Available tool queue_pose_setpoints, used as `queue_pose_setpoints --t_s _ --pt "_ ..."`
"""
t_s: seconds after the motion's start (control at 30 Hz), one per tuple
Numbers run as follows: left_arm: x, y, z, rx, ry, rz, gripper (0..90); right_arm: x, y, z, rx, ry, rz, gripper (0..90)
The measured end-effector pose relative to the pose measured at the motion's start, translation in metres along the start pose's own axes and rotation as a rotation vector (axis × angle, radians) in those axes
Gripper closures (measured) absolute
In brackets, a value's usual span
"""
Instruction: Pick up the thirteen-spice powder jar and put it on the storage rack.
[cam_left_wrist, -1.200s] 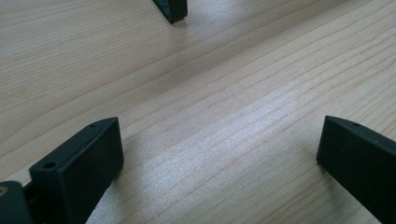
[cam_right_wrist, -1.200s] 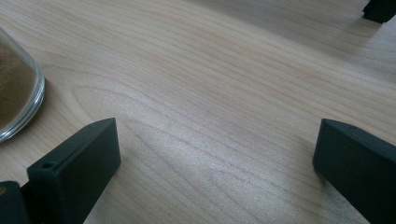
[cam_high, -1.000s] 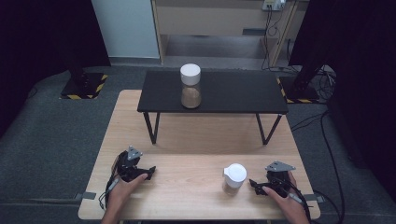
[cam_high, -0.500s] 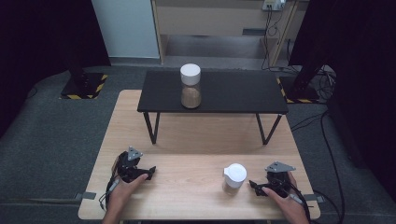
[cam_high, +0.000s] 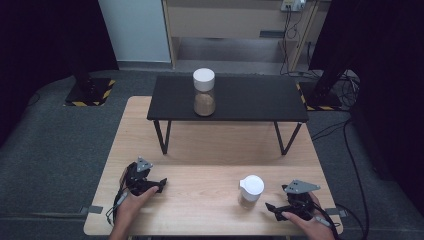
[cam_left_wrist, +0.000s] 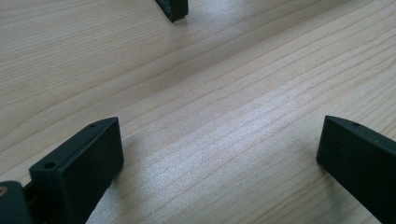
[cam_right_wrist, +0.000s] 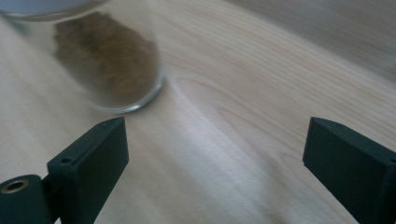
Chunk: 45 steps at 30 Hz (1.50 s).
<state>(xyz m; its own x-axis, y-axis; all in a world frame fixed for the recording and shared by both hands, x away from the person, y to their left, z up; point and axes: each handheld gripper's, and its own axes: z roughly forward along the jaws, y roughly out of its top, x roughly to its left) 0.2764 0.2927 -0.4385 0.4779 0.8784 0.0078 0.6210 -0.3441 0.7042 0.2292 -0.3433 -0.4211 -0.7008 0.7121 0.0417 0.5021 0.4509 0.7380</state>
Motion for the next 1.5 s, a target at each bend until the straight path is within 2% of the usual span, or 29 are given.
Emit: queue_pose_setpoints --t_s 0.23,0.47,0.93,1.1,1.5 --pt "0.0 0.0 0.0 0.0 0.0 0.0 0.0 0.006 0.004 0.0 -0.001 0.064 -0.055 8.0" --pt "0.0 0.0 0.0 0.0 0.0 0.0 0.0 0.013 0.009 0.005 -0.015 0.094 -0.088 8.3" --pt "0.0 0.0 0.0 0.0 0.001 0.0 0.0 0.02 0.016 0.013 -0.028 0.103 -0.099 8.4" --pt "0.0 0.0 0.0 0.0 0.0 0.0 0.0 0.021 0.017 0.015 -0.04 0.106 -0.089 8.8" --pt "0.0 0.0 0.0 0.0 0.0 0.0 0.0 0.026 0.022 0.018 -0.085 0.103 -0.09 14.7"
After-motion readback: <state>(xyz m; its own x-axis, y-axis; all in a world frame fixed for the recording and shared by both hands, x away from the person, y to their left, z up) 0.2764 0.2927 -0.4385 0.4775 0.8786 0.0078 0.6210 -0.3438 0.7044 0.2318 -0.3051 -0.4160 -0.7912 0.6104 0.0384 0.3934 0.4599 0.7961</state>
